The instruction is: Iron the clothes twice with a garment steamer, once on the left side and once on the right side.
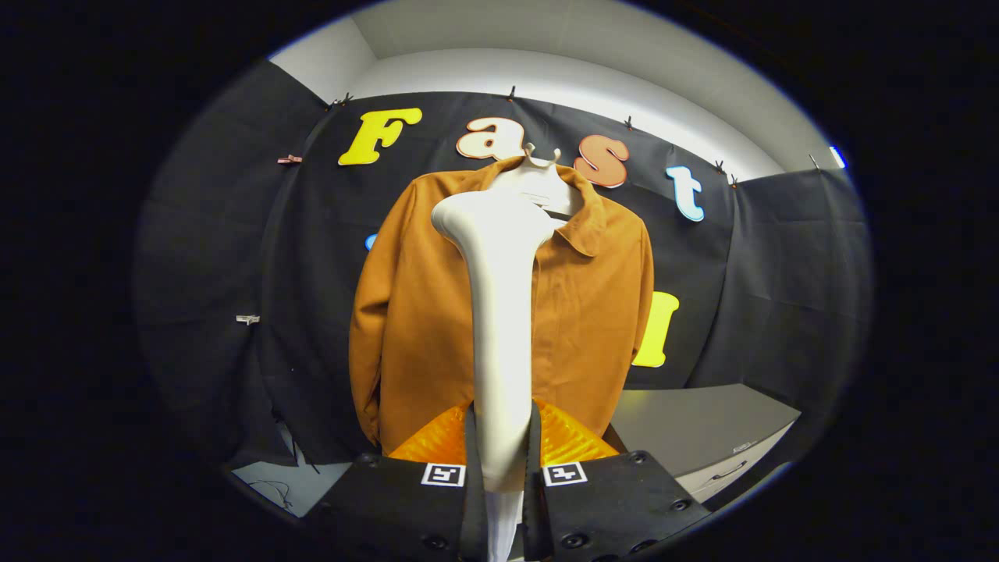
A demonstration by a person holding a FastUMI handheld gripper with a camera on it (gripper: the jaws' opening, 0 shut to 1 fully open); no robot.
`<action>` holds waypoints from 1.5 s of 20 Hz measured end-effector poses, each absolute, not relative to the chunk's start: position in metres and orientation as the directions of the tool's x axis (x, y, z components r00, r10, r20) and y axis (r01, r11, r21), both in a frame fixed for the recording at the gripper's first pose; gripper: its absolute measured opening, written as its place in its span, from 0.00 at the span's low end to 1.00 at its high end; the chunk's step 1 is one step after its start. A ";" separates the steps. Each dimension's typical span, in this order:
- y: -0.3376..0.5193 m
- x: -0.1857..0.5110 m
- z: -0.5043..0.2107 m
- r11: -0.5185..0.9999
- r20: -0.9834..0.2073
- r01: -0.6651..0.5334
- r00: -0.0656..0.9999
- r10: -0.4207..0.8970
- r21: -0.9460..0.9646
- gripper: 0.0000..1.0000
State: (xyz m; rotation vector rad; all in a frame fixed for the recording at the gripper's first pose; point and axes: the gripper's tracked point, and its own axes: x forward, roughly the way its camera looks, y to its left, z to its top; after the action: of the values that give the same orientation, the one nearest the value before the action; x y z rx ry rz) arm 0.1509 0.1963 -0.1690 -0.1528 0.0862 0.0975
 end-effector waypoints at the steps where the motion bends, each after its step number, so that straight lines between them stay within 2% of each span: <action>1: 0.201 0.157 -0.170 0.983 -0.092 -0.100 0.992 0.087 -0.155 0.21; 6: 0.221 0.186 -0.186 0.972 -0.076 -0.067 0.996 0.051 -0.227 0.21; 13: 0.224 0.214 -0.237 0.956 -0.127 -0.026 0.992 -0.012 -0.292 0.21; 23: 0.219 0.218 -0.282 0.947 -0.155 -0.024 0.988 -0.027 -0.319 0.22; 30: 0.210 0.209 -0.333 0.946 -0.238 -0.055 0.971 -0.023 -0.318 0.21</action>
State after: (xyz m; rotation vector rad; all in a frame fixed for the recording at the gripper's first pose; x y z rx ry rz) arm 0.2090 0.2096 -0.3333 -0.3292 0.2425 0.0166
